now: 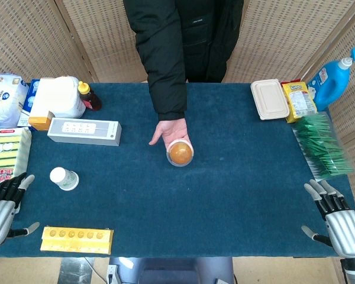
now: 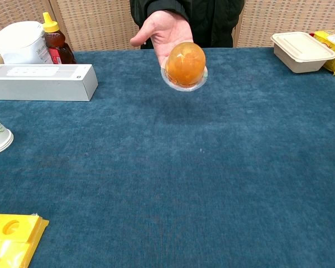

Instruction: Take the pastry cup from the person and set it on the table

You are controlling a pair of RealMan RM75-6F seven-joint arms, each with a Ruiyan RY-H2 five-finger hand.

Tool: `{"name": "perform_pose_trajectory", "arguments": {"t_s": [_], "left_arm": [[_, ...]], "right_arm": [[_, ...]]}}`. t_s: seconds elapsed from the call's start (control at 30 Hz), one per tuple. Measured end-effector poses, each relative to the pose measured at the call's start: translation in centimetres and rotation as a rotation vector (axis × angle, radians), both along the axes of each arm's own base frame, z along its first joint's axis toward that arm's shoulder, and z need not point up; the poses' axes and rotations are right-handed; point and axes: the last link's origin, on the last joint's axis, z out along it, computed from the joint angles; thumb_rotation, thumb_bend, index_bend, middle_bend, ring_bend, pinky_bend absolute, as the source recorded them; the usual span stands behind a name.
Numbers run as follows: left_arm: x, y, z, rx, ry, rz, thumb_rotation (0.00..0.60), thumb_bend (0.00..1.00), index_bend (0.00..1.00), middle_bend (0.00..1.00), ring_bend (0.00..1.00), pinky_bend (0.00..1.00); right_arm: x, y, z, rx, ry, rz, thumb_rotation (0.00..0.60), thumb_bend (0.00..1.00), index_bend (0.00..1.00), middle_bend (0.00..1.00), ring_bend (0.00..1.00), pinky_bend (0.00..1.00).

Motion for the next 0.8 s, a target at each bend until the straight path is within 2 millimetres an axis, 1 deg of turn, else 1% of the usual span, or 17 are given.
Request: {"name": "perform_pose_trajectory", "arguments": {"t_s": [0.3,0.43,0.53,0.63,0.8], "left_arm": [[0.0,0.1,-0.1,-0.002,0.0,0.005,0.6,0.09,0.0,0.0,0.0,0.04],[0.0,0.1,0.1,0.004,-0.006,0.004,0.6,0.09,0.0,0.0,0.0,0.04],[0.0,0.1,0.2,0.006,-0.01,0.009,0.6,0.09,0.0,0.0,0.0,0.04],[0.0,0.1,0.2,0.005,-0.012,0.009,0.6,0.09,0.0,0.0,0.0,0.04],[0.0,-0.1,0.2,0.004,-0.015,0.009,0.6,0.09,0.0,0.0,0.0,0.04]], "right_arm": [[-0.1,-0.2,-0.3,0.015,0.001,-0.007,0.6,0.0,0.07,0.07,0.02,0.14],[0.4,-0.7,-0.4,0.018,-0.01,0.006,0.6,0.01,0.07,0.07,0.02,0.14],[1.3,-1.7,-0.5,0.013,-0.039,0.03,0.6,0.02,0.07,0.07,0.03,0.15],[2.7,-3.4,-0.6,0.024,-0.061,0.068,0.6,0.03,0.07,0.07,0.04,0.16],[6.1,-7.2,-0.9,0.052,-0.076,0.149,0.6,0.05,0.08,0.08,0.05,0.17]]}}
